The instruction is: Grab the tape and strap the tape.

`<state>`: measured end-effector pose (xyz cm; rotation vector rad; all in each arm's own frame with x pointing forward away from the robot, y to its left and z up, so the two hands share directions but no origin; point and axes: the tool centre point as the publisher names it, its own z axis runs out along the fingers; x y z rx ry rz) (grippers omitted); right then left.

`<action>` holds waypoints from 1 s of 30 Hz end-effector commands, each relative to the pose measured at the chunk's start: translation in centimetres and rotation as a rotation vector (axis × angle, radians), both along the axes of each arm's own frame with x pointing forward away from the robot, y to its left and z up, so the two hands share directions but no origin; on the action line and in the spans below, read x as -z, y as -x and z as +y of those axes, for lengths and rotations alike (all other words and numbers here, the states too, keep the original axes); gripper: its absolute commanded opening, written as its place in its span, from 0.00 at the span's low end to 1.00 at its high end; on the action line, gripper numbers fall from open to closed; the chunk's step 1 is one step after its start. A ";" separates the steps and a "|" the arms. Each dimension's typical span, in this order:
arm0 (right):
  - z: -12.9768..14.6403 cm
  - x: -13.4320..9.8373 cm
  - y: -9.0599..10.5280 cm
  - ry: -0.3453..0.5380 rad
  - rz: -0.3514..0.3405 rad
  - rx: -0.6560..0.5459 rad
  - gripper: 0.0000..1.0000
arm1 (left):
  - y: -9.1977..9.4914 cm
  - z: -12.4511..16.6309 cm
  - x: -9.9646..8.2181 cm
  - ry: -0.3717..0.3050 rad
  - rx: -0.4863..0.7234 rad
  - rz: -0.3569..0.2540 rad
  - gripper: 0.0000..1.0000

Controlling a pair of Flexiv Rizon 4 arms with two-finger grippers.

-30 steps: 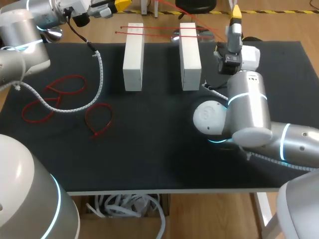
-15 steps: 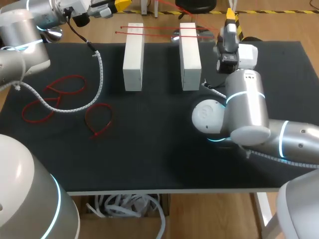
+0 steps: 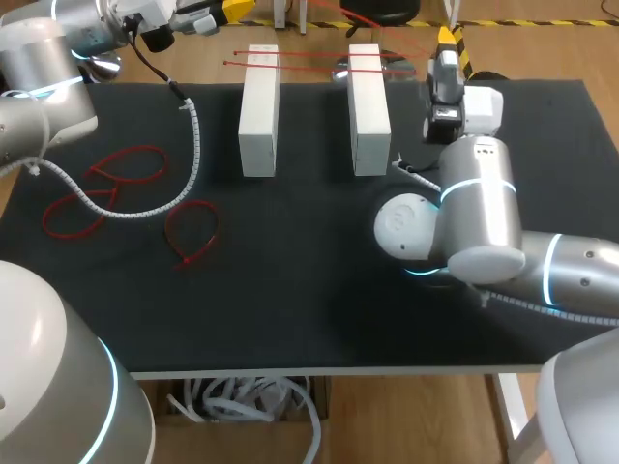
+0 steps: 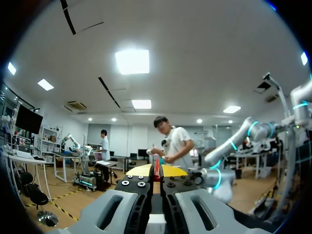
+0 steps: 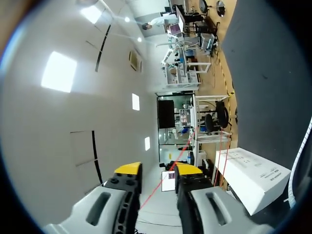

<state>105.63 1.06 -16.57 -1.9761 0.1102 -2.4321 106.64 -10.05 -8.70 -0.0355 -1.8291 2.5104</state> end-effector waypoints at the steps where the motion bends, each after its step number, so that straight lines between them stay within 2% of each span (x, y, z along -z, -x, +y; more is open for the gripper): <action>1: 0.0 0.0 -0.2 0.002 0.002 0.003 0.28 | 0.1 0.0 -0.1 -0.002 -0.003 0.002 0.00; 2: 0.0 0.0 -0.2 0.003 0.002 0.002 0.20 | 0.1 0.0 -0.1 -0.002 -0.003 0.002 0.00; 3: 0.0 0.0 -0.2 0.004 0.002 0.002 0.00 | 0.1 0.0 -0.1 -0.002 -0.003 0.002 0.00; 26: -0.2 -0.3 -0.2 0.049 0.007 0.000 0.00 | 0.1 0.0 -0.1 -0.002 -0.003 0.002 0.00; 30: 0.0 -0.6 0.1 0.026 0.009 -0.011 0.00 | 0.1 0.0 -0.1 -0.002 -0.003 0.002 0.00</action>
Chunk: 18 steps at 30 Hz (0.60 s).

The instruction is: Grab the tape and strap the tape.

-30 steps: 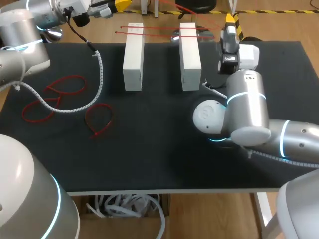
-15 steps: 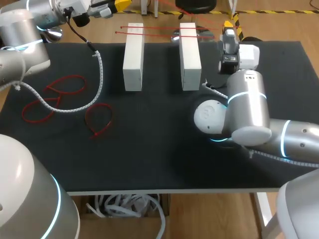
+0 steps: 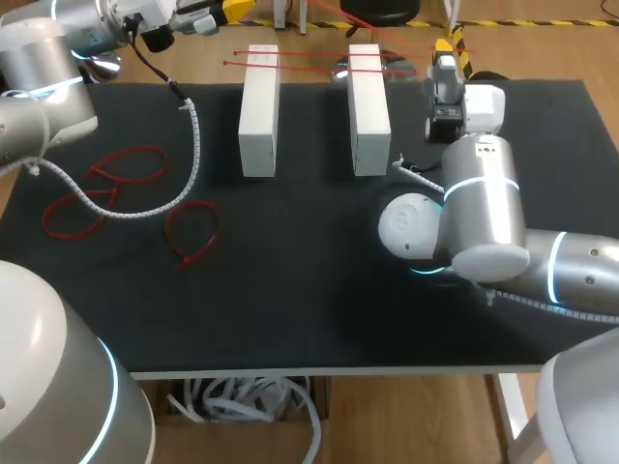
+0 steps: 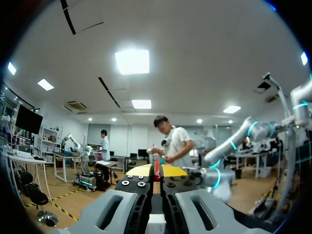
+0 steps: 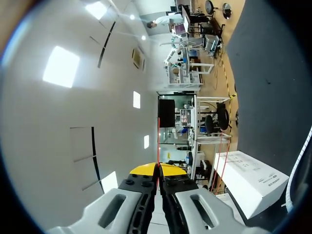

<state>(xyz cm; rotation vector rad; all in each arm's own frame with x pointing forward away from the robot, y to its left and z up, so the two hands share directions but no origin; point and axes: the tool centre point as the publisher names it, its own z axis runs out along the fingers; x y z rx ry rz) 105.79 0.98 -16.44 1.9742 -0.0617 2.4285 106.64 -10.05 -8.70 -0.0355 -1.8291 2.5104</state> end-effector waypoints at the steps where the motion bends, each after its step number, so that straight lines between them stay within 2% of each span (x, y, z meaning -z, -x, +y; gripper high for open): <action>1: 0.1 -0.7 0.3 -0.012 0.007 -0.007 0.00 | 0.1 0.0 -0.1 -0.002 -0.003 0.002 0.00; 10: -0.1 -2.0 1.1 -0.016 -0.015 -0.005 0.00 | 0.1 0.0 -0.1 -0.002 -0.003 0.002 0.00; 18: -0.3 -1.9 1.4 -0.007 -0.014 0.008 0.00 | 0.1 0.0 -0.1 -0.002 -0.003 0.002 0.00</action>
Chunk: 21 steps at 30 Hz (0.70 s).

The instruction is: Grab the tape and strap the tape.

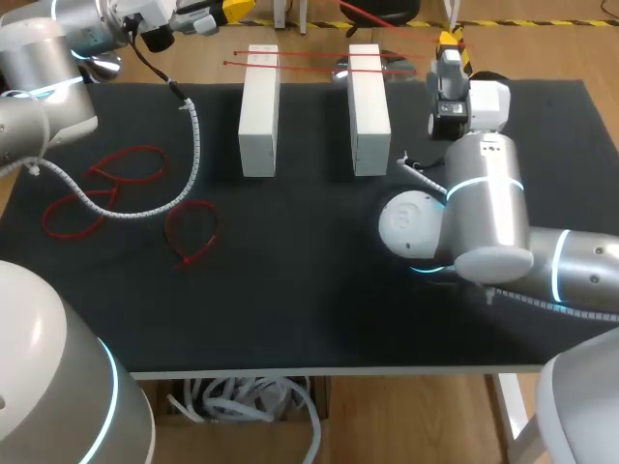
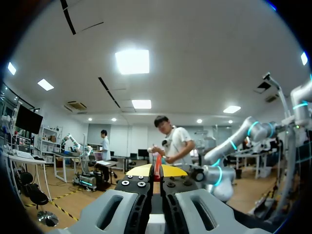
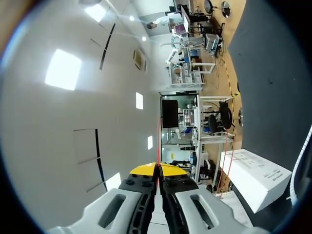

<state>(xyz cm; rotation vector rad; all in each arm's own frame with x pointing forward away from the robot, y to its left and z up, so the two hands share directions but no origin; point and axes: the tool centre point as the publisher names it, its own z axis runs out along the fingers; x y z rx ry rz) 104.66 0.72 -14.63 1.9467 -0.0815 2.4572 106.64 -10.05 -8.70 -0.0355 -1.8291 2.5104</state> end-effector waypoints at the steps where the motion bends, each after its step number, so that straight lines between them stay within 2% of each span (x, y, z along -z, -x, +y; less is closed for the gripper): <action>1: 0.0 0.0 0.3 0.008 0.016 0.006 0.00 | 0.1 0.0 -0.1 -0.002 -0.003 0.002 0.00; 18: 0.6 0.5 0.5 0.065 0.029 0.001 0.00 | 0.1 0.0 -0.1 -0.002 -0.003 0.002 0.00; 21: 0.7 0.5 0.6 0.074 0.030 0.001 0.00 | 0.0 0.3 -0.3 -0.092 -0.002 -0.049 0.00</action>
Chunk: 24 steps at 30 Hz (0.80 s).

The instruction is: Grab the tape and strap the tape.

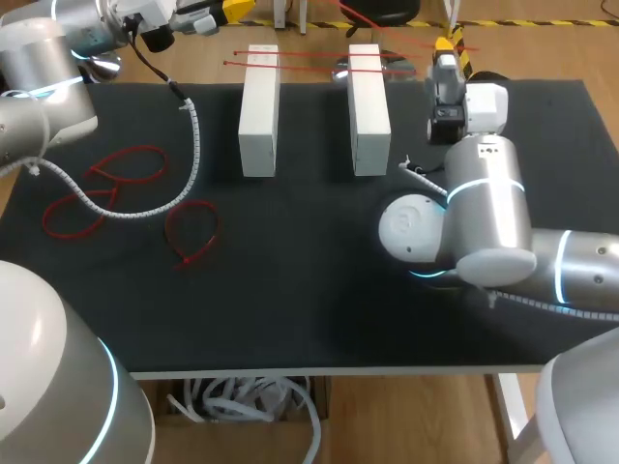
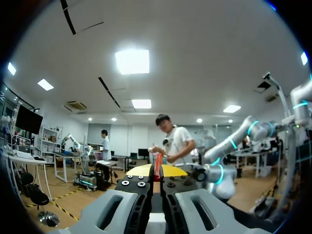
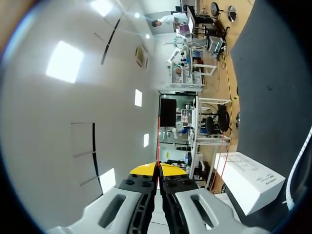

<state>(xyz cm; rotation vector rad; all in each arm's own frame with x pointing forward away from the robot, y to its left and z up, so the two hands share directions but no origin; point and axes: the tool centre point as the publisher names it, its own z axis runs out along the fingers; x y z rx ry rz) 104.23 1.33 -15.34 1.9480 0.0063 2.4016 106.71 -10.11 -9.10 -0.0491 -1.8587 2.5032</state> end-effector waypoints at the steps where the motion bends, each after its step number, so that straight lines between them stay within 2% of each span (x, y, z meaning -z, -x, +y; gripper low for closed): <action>1: 0.1 -0.2 0.2 0.007 0.005 0.002 0.00 | 0.1 0.4 -1.0 -0.110 0.001 -0.055 0.00; 5: 0.0 -0.2 0.3 0.015 0.004 0.004 0.00 | 0.1 0.5 -2.0 -0.133 0.019 -0.079 0.00; 8: 0.0 -0.2 0.5 0.024 0.004 0.002 0.00 | 0.0 0.7 -2.4 -0.197 0.012 -0.082 0.00; 12: -0.2 -0.1 0.6 0.035 0.007 0.004 0.00 | -0.2 1.1 -2.9 -0.346 -0.011 -0.108 0.00; 15: -0.3 0.0 0.8 0.046 0.011 0.004 0.00 | -0.6 1.4 -3.3 -0.433 -0.047 -0.127 0.00; 22: -0.5 0.1 0.8 0.065 0.015 0.000 0.00 | -0.7 1.5 -3.9 -0.590 -0.069 -0.188 0.00; 24: -0.5 0.1 0.8 0.070 0.014 -0.004 0.00 | -0.7 1.4 -4.0 -0.610 -0.065 -0.198 0.00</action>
